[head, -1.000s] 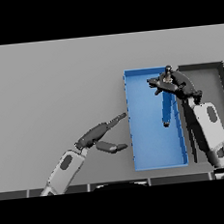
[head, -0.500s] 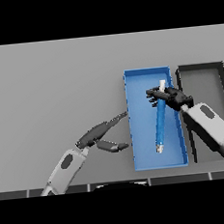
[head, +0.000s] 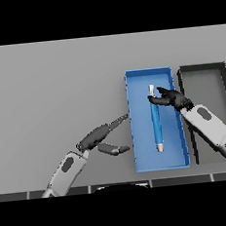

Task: Pick up the blue pipe and place it into the blue bin.

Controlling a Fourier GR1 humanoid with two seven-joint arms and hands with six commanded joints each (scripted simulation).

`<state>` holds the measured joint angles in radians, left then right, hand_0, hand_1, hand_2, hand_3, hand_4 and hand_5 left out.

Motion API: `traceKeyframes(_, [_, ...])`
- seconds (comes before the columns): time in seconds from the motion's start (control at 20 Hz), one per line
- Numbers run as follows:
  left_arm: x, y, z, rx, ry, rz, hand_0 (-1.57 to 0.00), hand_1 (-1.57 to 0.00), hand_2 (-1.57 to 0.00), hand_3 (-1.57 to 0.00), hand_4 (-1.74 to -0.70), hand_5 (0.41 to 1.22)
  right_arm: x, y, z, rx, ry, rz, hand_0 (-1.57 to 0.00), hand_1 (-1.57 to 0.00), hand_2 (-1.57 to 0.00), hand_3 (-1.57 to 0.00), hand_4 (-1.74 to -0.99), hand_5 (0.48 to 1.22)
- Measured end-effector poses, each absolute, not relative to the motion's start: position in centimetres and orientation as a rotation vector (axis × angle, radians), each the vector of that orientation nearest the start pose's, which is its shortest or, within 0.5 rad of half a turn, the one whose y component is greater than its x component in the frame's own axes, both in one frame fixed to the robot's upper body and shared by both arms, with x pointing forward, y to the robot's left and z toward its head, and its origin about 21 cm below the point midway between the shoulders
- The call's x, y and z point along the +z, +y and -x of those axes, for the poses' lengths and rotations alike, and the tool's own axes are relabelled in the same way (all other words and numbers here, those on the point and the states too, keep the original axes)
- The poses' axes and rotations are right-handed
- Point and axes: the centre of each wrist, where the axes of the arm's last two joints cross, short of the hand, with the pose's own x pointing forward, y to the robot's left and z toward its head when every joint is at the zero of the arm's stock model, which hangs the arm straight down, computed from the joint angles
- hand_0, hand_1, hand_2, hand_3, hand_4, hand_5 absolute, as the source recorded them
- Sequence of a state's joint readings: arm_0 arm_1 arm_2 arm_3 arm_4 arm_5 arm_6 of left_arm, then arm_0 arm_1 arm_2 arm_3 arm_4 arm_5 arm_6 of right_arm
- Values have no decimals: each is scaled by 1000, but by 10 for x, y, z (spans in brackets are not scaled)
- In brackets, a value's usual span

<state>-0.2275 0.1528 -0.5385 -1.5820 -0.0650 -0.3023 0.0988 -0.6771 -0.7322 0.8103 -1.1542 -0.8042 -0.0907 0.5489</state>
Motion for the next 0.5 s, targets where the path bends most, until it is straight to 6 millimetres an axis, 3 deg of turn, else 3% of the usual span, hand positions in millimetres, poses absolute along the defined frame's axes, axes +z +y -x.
traceKeyframes(0.5, [40, 112, -255, -956, -1516, 462, 1, 1, 1, 1, -920, 468, 70, -253, -350, 527, -837, 17, -9, -8, -7, -6, -1129, 677])
